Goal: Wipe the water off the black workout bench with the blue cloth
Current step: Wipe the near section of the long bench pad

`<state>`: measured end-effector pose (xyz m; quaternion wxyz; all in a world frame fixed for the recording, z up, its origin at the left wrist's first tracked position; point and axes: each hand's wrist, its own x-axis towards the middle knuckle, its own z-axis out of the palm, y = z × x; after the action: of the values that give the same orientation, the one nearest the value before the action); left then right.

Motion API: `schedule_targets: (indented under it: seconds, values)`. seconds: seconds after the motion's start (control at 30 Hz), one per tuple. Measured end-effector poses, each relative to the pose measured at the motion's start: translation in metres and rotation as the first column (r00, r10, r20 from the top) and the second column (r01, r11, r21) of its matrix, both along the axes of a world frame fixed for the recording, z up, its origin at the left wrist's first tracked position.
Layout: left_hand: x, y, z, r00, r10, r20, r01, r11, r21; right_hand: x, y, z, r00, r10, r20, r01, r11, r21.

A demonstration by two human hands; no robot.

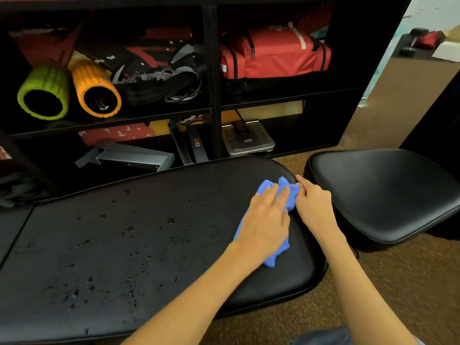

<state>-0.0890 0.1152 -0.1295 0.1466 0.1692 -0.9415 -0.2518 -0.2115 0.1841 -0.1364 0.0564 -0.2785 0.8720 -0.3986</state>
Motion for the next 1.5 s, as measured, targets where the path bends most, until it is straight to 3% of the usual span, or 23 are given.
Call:
schedule_targets:
  seconds: [0.1, 0.2, 0.37, 0.5, 0.63, 0.8, 0.9, 1.0, 1.1, 1.13, 1.27, 1.5]
  values:
    - [0.023, -0.005, 0.000, 0.997, -0.083, 0.003, 0.083, 0.993, -0.079, 0.002, -0.001, -0.001, 1.000, -0.004, 0.005, 0.004, 1.000, 0.003]
    - [0.014, -0.028, 0.008, 0.999, -0.037, 0.012, 0.037, 0.999, -0.028, 0.002, -0.003, -0.001, 1.000, -0.008, -0.022, 0.008, 1.000, 0.012]
    - [-0.031, -0.070, 0.015, 0.991, 0.104, 0.083, -0.093, 0.988, -0.126, 0.004, -0.002, 0.000, 1.000, -0.014, 0.009, 0.014, 1.000, 0.016]
    - [-0.040, -0.051, 0.006, 0.976, 0.190, 0.103, -0.167, 0.967, -0.193, 0.002, -0.002, 0.001, 1.000, -0.016, -0.022, 0.016, 1.000, 0.004]
    - [-0.013, -0.016, 0.004, 0.997, 0.065, 0.032, -0.060, 0.990, -0.129, -0.002, -0.003, 0.003, 0.999, -0.029, -0.030, 0.030, 0.999, 0.039]
    - [0.021, -0.015, 0.024, 0.991, -0.025, 0.128, 0.007, 0.990, 0.141, 0.004, 0.002, 0.005, 0.996, -0.080, -0.028, 0.081, 0.996, 0.023]
    - [0.061, -0.025, 0.032, 0.995, 0.019, 0.098, -0.024, 0.998, 0.052, 0.025, -0.001, 0.017, 0.988, -0.134, -0.071, 0.128, 0.988, -0.087]
    - [0.115, -0.044, 0.028, 0.986, 0.105, 0.132, -0.094, 0.992, -0.089, 0.061, -0.017, 0.022, 0.995, -0.046, -0.093, 0.040, 0.997, -0.064]
    - [0.165, -0.061, 0.022, 0.962, 0.191, 0.197, -0.164, 0.976, -0.146, 0.087, -0.034, 0.006, 0.990, 0.053, -0.132, -0.014, 0.961, 0.276]
    - [0.178, -0.066, 0.020, 0.955, 0.212, 0.206, -0.184, 0.972, -0.149, 0.087, -0.041, 0.002, 0.985, 0.060, -0.164, -0.004, 0.948, 0.319]
    - [0.208, -0.084, 0.013, 0.932, 0.290, 0.216, -0.258, 0.952, -0.165, 0.063, -0.079, 0.009, 0.977, 0.104, -0.184, -0.044, 0.952, 0.304]
    - [0.220, -0.093, -0.001, 0.927, 0.346, 0.144, -0.324, 0.934, -0.153, 0.070, -0.105, 0.017, 0.909, 0.406, -0.094, -0.359, 0.877, 0.319]
